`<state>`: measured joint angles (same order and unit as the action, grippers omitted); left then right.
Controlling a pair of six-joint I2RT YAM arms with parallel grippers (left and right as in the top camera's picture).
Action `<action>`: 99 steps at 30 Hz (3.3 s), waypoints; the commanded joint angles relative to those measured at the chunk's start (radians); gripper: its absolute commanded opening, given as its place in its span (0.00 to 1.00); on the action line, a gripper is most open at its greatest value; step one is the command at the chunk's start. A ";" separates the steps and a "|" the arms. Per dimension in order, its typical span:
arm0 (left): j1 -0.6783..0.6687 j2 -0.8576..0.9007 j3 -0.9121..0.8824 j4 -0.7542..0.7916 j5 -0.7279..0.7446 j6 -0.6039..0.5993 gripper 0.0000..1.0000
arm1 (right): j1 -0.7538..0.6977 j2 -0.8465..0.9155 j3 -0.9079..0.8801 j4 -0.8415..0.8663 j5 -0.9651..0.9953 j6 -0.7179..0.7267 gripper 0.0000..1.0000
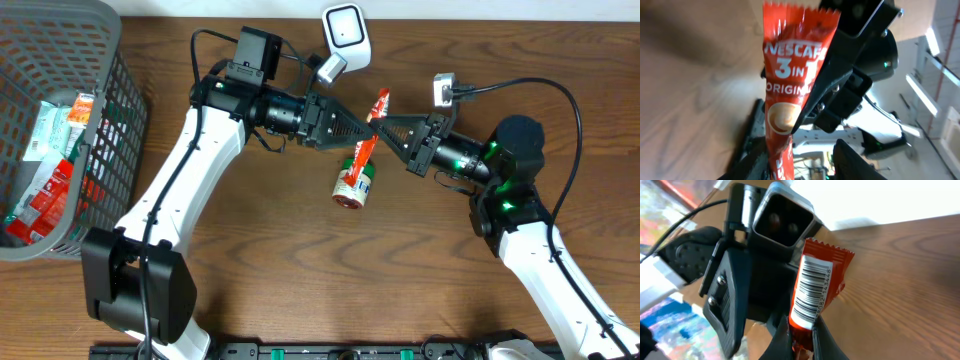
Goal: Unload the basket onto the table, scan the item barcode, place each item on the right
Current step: 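Grasp the Nescafe stick's lower end with the right gripper, release left, then carry the stick down with the right gripper beside the jar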
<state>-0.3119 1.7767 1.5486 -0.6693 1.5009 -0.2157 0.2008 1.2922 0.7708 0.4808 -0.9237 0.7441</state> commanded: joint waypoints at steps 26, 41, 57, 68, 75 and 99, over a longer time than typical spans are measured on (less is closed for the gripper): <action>0.111 0.008 -0.008 -0.131 -1.246 -0.029 0.43 | 0.095 0.374 0.588 -1.447 1.020 -0.525 0.01; 0.111 0.009 -0.028 -0.134 -1.278 -0.029 0.43 | 0.129 0.679 0.588 -1.337 1.028 -0.614 0.23; 0.111 0.010 -0.028 -0.138 -1.278 -0.029 0.49 | 0.113 0.597 0.698 -1.488 0.971 -0.550 0.01; 0.111 0.010 -0.029 -0.142 -1.278 -0.029 0.48 | 0.110 0.606 0.505 -1.273 0.919 -0.520 0.01; 0.111 0.010 -0.029 -0.142 -1.278 -0.029 0.48 | 0.110 0.606 0.359 -1.083 0.918 -0.480 0.05; 0.111 0.010 -0.029 -0.142 -1.278 -0.029 0.48 | 0.086 0.600 0.429 -1.054 0.917 -0.491 0.02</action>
<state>-0.1993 1.7775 1.5261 -0.8074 0.2329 -0.2432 0.2855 1.8736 1.2282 -0.5842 -0.0074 0.2306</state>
